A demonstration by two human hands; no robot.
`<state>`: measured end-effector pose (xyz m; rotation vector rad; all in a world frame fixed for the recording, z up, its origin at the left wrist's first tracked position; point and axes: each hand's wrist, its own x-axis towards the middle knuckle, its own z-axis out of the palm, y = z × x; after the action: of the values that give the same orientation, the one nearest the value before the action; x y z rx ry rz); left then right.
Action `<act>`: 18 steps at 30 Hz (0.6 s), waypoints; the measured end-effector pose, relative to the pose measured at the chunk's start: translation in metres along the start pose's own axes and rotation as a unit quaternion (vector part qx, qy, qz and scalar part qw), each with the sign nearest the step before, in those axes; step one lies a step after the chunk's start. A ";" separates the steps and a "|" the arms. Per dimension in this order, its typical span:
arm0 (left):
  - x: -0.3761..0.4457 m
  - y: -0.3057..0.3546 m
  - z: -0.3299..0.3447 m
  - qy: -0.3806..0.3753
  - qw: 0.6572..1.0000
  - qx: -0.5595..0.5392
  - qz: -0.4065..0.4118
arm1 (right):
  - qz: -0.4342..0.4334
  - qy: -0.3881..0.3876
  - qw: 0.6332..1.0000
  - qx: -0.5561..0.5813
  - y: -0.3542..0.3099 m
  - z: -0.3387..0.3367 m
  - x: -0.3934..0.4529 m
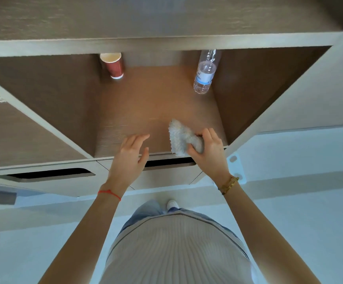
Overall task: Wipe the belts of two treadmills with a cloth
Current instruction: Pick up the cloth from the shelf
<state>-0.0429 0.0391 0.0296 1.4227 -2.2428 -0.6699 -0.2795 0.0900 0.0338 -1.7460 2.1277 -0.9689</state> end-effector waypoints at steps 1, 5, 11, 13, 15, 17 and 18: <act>-0.003 0.004 0.000 -0.005 1.000 -0.003 0.013 | 0.011 0.006 1.000 0.000 -0.001 -0.004 -0.009; -0.016 0.013 -0.001 -0.026 0.997 -0.015 0.072 | 0.055 0.054 0.997 0.005 -0.009 -0.017 -0.050; -0.043 0.009 -0.010 -0.078 0.983 -0.012 0.168 | 0.121 0.087 0.988 -0.034 -0.033 -0.023 -0.129; -0.053 0.007 -0.013 -0.092 0.974 -0.009 0.208 | 0.142 0.099 0.984 -0.042 -0.043 -0.022 -0.160; -0.065 0.007 -0.014 -0.109 0.964 -0.013 0.241 | 0.171 0.116 0.978 -0.043 -0.053 -0.022 -0.191; -0.079 0.011 -0.014 -0.131 0.954 -0.018 0.269 | 0.203 0.143 0.968 -0.048 -0.064 -0.023 -0.223; -0.086 0.015 -0.014 -0.143 0.949 -0.021 0.281 | 0.220 0.158 0.961 -0.054 -0.069 -0.024 -0.238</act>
<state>-0.0114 0.1206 0.0428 0.6274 -2.6618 -0.7472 -0.1747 0.3157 0.0387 -1.1274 2.6535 -1.0685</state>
